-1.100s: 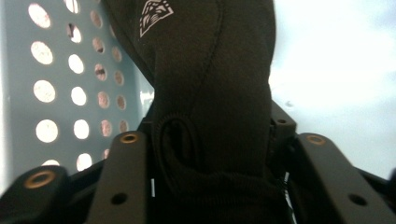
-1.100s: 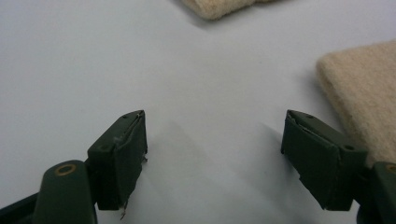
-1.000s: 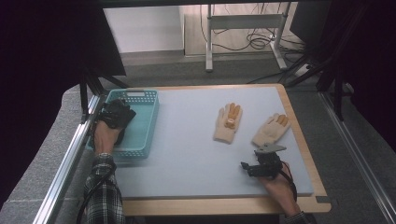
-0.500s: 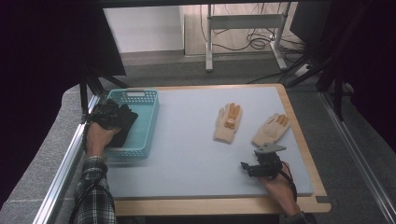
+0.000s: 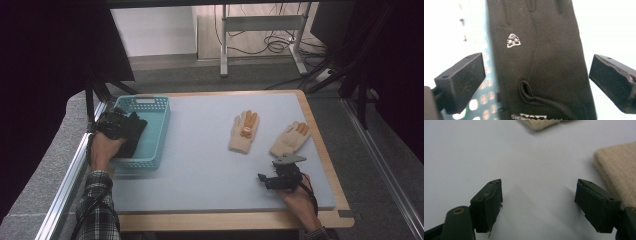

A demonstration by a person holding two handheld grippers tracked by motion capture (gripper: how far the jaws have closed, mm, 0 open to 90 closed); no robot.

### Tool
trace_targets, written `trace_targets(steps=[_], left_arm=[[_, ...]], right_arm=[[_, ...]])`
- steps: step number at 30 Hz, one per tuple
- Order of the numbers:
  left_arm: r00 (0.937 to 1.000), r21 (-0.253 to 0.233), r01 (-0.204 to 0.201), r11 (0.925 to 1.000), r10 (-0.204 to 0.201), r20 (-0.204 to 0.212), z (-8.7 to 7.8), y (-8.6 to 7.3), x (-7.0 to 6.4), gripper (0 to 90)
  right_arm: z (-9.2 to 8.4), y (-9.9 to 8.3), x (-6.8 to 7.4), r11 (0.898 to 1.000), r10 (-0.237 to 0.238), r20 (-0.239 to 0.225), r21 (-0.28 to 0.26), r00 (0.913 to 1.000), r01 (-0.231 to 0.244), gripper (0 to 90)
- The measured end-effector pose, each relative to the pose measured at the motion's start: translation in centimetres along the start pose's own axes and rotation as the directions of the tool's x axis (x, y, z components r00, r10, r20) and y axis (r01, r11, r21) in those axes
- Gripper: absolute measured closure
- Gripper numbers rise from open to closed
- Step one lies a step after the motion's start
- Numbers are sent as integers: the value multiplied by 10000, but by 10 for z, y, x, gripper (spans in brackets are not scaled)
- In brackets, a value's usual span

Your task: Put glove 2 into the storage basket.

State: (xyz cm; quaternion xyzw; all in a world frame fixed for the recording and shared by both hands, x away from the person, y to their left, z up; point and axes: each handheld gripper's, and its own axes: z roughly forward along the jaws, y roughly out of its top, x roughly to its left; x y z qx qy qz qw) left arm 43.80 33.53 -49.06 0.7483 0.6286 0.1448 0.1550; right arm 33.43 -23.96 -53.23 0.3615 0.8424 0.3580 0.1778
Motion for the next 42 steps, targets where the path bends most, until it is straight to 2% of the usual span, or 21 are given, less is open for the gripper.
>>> trace_targets(steps=[1,5,8,12,15,17,22,25,30,34,36,37,38,39,42], left_arm=[[9998,-43,68,10000,-68,-201,-1,0,0,10],[9999,-232,159,9996,-158,18,-6,1,0,14],[9974,-719,358,9968,-311,655,-13,2,-2,21],[9956,-1110,290,9934,-188,918,-19,1,-7,33],[9915,-1474,165,9889,28,1303,-24,-1,-15,34],[9877,-1858,15,9826,276,1541,-28,-2,-23,35],[9800,-2435,-467,9688,916,1765,-38,-2,-43,35],[9727,-2739,-740,9589,1301,1923,-44,-3,-55,34],[9553,-3176,-1081,9420,1869,2292,-53,-5,-73,34],[9456,-3438,-1442,9279,2317,2286,-57,-8,-87,29],[9390,-3605,-1578,9193,2527,2332,-60,-10,-95,28],[9334,-3775,-1658,9111,2685,2380,-62,-11,-102,28],[9296,-3839,-1738,9069,2798,2400,-63,-12,-105,29],[9296,-3839,-1738,9069,2798,2400,-63,-12,-105,30],[9203,-4045,-1898,8946,3056,2441,-65,-16,-117,32]], right_arm=[[0,0,0,10000,-1,2,-1,10000,1,216],[0,0,0,10000,-1,4,0,10000,1,216],[0,0,0,10000,-3,5,0,10000,3,216],[0,0,0,10000,-7,11,0,10000,7,216],[0,0,0,10000,-2,3,-2,10000,2,216],[0,0,0,10000,-5,3,1,10000,5,216],[0,0,0,10000,-12,9,2,10000,12,216],[0,0,0,10000,-16,6,4,10000,16,216],[0,0,0,10000,-20,2,7,10000,20,216],[0,0,0,10000,-21,2,8,10000,21,216],[0,0,0,10000,-13,-2,7,10000,13,216],[0,0,0,10000,-16,-2,9,10000,16,216],[0,0,0,10000,-9,-10,11,10000,9,216],[0,0,0,10000,-3,-17,18,10000,3,217],[0,0,0,10000,-3,-17,29,10000,3,216]])
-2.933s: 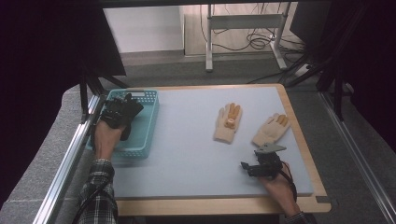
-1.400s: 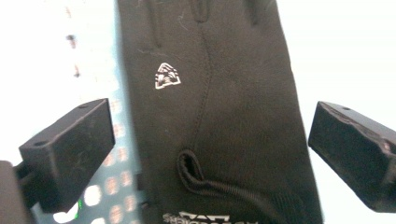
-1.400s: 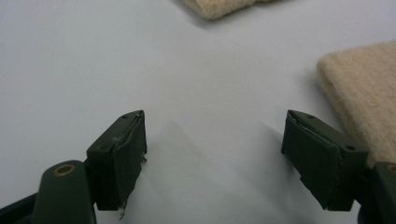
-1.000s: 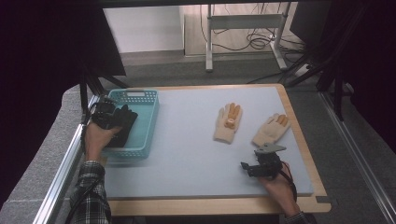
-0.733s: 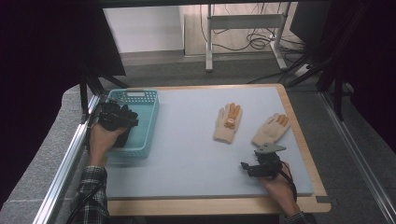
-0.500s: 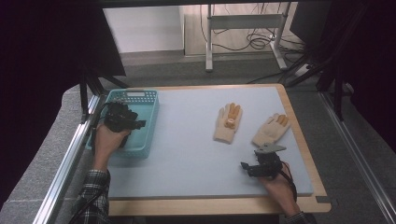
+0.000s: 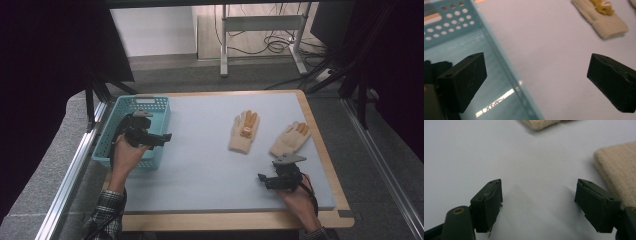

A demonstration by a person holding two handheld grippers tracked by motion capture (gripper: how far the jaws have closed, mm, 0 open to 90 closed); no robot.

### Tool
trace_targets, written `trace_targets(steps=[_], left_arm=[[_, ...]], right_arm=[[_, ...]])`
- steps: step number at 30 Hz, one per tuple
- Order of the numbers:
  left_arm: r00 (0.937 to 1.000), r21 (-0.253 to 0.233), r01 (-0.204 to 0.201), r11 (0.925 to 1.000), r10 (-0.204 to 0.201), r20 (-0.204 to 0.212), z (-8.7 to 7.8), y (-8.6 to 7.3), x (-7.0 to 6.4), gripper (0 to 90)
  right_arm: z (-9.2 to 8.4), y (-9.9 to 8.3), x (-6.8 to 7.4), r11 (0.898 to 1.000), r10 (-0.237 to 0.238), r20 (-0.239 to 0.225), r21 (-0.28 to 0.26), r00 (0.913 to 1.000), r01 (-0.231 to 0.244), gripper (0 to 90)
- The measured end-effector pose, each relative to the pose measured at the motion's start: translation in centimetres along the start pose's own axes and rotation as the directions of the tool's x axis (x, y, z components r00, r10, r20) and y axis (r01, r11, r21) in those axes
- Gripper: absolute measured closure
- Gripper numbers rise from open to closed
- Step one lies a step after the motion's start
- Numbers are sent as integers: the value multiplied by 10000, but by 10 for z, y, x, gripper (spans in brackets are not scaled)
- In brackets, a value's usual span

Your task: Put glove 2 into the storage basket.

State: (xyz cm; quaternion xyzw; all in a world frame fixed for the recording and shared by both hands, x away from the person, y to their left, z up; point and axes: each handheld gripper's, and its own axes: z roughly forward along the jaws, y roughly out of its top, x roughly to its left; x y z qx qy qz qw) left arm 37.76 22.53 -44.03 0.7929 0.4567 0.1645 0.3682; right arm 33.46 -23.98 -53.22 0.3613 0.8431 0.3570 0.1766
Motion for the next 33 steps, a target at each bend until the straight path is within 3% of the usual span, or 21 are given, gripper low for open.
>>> trace_targets(steps=[2,8,13,23,33], left_arm=[[9994,-192,-233,9995,238,259,1,-1,-14,33],[9961,-365,-581,9976,603,639,9,-4,-38,36],[9931,-502,-678,9964,722,928,15,-6,-51,36],[9808,-793,-1117,9906,1227,1514,27,-23,-90,40],[9790,-667,-1493,9865,1570,1299,40,-50,-110,44]], right_arm=[[0,0,0,10000,-15,32,16,10000,15,216],[0,0,1,10000,-35,52,55,10000,34,217],[0,0,1,10000,-7,40,56,10000,6,217],[0,0,0,10000,-3,34,53,10000,2,219],[0,0,0,10000,2,41,37,10000,-2,217]])
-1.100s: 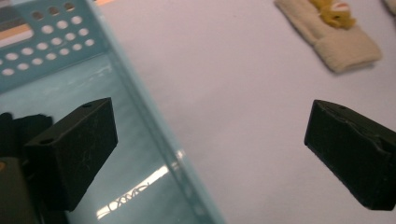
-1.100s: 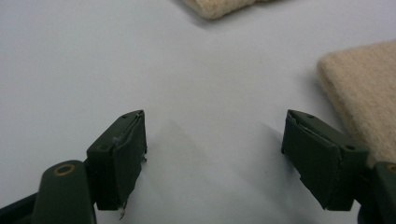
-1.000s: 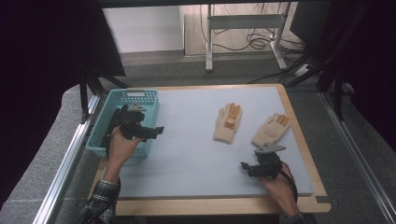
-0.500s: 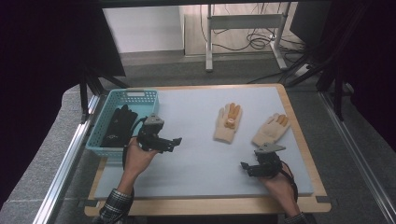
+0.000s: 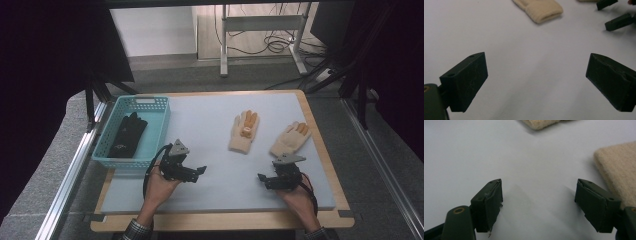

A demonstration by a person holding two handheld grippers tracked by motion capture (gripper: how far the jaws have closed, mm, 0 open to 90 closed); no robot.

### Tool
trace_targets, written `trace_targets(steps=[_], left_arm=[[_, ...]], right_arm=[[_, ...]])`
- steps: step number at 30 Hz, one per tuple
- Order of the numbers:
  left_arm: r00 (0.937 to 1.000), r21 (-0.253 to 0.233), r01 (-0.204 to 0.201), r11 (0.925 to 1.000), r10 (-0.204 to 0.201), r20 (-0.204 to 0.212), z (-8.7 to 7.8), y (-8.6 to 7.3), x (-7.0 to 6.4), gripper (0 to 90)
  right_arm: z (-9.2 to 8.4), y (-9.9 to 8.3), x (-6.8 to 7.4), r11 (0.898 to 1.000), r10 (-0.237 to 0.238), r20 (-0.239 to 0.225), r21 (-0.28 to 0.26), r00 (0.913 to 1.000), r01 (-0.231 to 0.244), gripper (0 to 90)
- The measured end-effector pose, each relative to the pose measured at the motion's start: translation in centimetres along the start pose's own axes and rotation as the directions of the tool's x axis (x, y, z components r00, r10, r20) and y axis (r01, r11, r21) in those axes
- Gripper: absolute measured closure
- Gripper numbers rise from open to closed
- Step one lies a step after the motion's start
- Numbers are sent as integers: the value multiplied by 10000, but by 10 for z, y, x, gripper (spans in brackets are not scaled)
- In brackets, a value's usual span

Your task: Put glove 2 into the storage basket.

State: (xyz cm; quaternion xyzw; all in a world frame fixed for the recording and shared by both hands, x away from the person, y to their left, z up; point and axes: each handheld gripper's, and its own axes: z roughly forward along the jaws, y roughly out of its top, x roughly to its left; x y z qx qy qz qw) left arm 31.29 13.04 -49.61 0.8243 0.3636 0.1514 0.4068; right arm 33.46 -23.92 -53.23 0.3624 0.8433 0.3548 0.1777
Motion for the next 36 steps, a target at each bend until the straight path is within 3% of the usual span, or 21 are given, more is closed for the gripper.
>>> trace_targets(steps=[9,16,21,23,36], left_arm=[[9991,351,-62,9994,77,-426,13,-26,-10,44],[9973,650,303,9974,-258,-682,18,-47,-7,44],[9952,1074,307,9937,-204,-953,21,-50,-7,44],[9955,1174,599,9913,-506,-801,22,-50,-4,39],[9955,1128,656,9914,-572,-762,22,-51,-3,37]], right_arm=[[0,0,1,10000,-13,-5,-13,10000,13,202],[1,0,1,10000,-50,-29,20,10000,50,186],[0,0,0,10000,-23,-41,11,10000,23,190],[0,0,0,10000,-25,-45,11,10000,26,192],[-3,-1,-3,9992,347,-126,-177,9993,-349,265]])
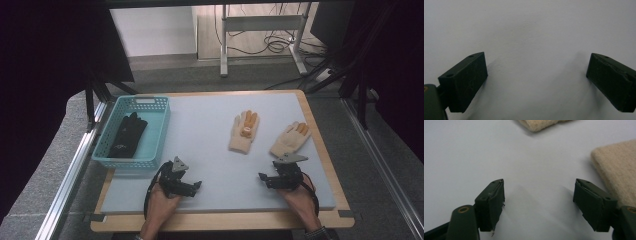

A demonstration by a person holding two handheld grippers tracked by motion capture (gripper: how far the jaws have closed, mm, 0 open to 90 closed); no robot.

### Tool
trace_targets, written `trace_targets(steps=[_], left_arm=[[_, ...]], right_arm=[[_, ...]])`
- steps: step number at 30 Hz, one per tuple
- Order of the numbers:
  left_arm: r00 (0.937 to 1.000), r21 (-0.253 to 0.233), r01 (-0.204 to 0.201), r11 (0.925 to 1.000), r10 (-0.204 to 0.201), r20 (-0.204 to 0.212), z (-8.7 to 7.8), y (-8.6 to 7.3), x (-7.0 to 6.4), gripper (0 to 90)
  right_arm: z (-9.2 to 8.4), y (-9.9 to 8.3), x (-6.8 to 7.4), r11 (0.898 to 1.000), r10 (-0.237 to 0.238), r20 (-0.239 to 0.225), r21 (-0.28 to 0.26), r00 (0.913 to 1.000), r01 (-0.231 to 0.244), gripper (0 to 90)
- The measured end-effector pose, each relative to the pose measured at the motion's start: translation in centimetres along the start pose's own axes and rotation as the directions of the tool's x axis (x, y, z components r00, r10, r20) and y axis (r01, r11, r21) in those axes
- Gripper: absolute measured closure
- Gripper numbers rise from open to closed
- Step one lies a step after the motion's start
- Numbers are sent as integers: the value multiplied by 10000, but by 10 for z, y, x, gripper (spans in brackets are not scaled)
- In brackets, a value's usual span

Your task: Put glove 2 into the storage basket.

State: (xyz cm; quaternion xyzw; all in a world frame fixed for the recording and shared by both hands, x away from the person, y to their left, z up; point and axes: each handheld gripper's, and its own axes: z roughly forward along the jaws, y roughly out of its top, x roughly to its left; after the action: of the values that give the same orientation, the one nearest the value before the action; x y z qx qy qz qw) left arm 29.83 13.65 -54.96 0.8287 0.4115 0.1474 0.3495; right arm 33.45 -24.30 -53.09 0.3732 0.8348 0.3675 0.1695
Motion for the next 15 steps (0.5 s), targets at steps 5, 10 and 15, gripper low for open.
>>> trace_targets(steps=[5,10,15], left_arm=[[10000,-11,0,10000,0,-13,0,0,0,37],[10000,-11,-2,10000,2,-16,0,0,0,38],[10000,-11,-3,10000,3,-18,0,0,0,38]], right_arm=[[-6,0,-3,9999,118,-33,-45,9999,-119,329],[-11,2,-6,9998,174,-35,-135,9998,-174,347],[-14,3,-9,9996,269,-29,-83,9996,-269,354]])
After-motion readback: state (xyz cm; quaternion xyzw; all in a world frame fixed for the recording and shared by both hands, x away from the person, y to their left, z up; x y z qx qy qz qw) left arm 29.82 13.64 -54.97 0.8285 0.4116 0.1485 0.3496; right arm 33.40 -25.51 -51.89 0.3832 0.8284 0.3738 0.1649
